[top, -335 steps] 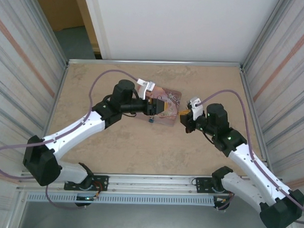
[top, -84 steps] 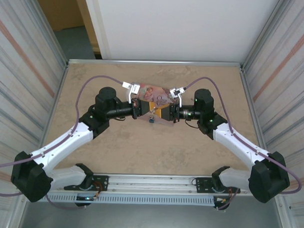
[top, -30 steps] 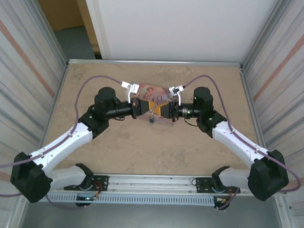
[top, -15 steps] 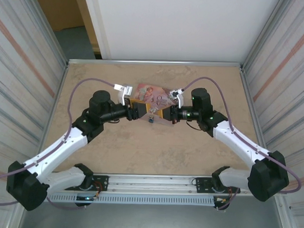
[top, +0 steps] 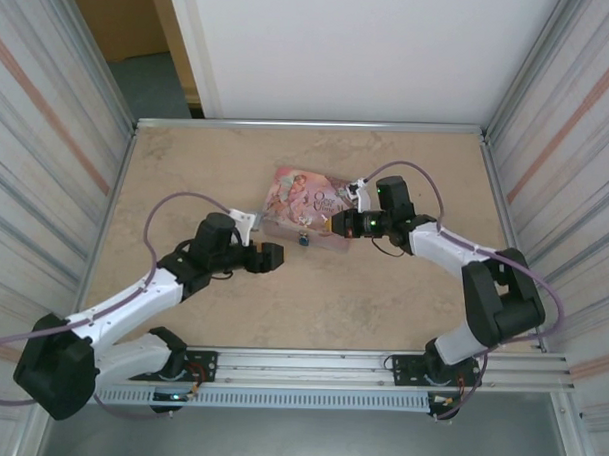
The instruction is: Unlock a padlock with a key
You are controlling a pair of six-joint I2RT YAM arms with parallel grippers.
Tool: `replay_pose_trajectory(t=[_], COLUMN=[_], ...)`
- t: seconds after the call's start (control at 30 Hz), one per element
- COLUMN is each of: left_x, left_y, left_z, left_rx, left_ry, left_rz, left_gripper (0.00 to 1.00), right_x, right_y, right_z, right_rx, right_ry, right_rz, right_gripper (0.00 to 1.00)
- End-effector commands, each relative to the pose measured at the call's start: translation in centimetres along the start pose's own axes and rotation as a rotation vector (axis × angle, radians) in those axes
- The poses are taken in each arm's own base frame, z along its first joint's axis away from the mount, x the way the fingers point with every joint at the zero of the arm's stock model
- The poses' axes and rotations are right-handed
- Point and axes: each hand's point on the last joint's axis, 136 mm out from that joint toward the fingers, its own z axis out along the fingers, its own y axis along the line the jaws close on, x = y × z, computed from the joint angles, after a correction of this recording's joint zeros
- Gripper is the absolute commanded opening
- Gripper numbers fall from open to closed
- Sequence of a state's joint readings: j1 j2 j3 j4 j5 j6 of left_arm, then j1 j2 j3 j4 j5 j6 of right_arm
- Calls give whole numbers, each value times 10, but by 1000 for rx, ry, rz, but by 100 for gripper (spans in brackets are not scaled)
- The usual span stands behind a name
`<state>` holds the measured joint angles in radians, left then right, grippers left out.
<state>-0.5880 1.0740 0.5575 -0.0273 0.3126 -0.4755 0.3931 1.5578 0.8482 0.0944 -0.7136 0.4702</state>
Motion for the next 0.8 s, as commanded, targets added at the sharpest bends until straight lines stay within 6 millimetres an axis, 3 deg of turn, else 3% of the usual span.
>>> replay_pose_trajectory(t=[0.0,0.27,0.43,0.77], left_x=[-11,-12,-16,-22], left_y=[2,12,16,10], left_z=[9,35,51,81], left_rx=[16,8,6,40], left_ry=[-58,-56,-54,-67], left_rz=[-5,-25,-15,51], left_gripper=[75,79,80,80], right_x=[-18,-14,1,26], right_y=[-7,-36,-52,-61], right_z=[5,19,23,26], right_rx=[-39,22,73,120], right_ry=[-29,11,56,104], right_rz=[81,163,223,244], right_gripper=[0,0,0,0])
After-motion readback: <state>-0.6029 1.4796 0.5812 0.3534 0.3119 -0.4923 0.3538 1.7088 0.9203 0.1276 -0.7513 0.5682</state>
